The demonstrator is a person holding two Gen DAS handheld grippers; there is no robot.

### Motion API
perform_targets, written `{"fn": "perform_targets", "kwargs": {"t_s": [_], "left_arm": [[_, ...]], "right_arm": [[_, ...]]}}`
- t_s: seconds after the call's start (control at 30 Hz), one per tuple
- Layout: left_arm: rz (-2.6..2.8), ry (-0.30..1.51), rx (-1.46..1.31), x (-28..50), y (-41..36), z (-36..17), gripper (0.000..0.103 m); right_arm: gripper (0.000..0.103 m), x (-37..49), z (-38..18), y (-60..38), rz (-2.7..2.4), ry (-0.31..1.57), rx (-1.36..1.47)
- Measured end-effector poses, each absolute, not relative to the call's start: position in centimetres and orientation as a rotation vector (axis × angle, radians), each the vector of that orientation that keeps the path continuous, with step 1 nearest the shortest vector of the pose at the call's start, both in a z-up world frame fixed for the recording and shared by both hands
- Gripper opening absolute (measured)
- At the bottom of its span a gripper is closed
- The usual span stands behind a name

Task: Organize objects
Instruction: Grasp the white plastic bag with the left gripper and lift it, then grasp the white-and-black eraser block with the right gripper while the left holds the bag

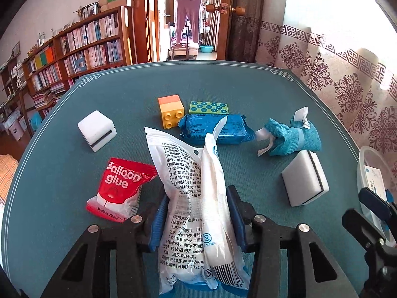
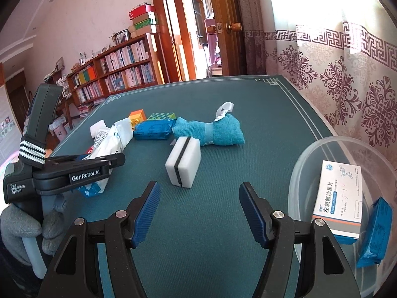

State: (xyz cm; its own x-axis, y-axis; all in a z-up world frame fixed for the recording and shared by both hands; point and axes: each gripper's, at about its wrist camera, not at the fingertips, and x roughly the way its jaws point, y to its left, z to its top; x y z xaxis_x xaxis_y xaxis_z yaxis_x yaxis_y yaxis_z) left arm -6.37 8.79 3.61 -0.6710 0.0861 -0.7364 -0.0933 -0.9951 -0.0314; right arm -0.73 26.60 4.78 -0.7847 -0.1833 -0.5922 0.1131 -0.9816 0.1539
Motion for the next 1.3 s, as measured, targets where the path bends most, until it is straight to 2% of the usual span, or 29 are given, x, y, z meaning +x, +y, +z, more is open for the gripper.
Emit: {"fn": "perform_targets", "kwargs": {"t_s": [0.17, 0.33, 0.47, 0.63, 1.3], "left_arm": [[2.784, 0.015, -1.220, -6.1, 8.5, 3.5, 0.048], [2.785, 0.035, -1.212, -6.0, 8.8, 3.4, 0.048], [2.772, 0.039, -1.219, -6.0, 9.0, 3.1, 0.048], [2.766, 0.034, -1.221, -6.0, 9.0, 3.1, 0.048], [2.733, 0.058, -1.199, -5.2, 9.8, 3.3, 0.048]], "right_arm": [[0.063, -3.9, 4.3, 25.6, -2.768, -0.224, 1.014], [0.051, -6.2, 3.5, 24.7, -2.732, -0.250, 1.074], [0.047, -7.4, 3.0, 23.9, -2.729, -0.221, 1.097], [0.032, -8.3, 2.5, 23.7, -2.755, -0.182, 1.128], [0.030, -2.7, 5.4, 26.3, -2.797, -0.214, 1.011]]}}
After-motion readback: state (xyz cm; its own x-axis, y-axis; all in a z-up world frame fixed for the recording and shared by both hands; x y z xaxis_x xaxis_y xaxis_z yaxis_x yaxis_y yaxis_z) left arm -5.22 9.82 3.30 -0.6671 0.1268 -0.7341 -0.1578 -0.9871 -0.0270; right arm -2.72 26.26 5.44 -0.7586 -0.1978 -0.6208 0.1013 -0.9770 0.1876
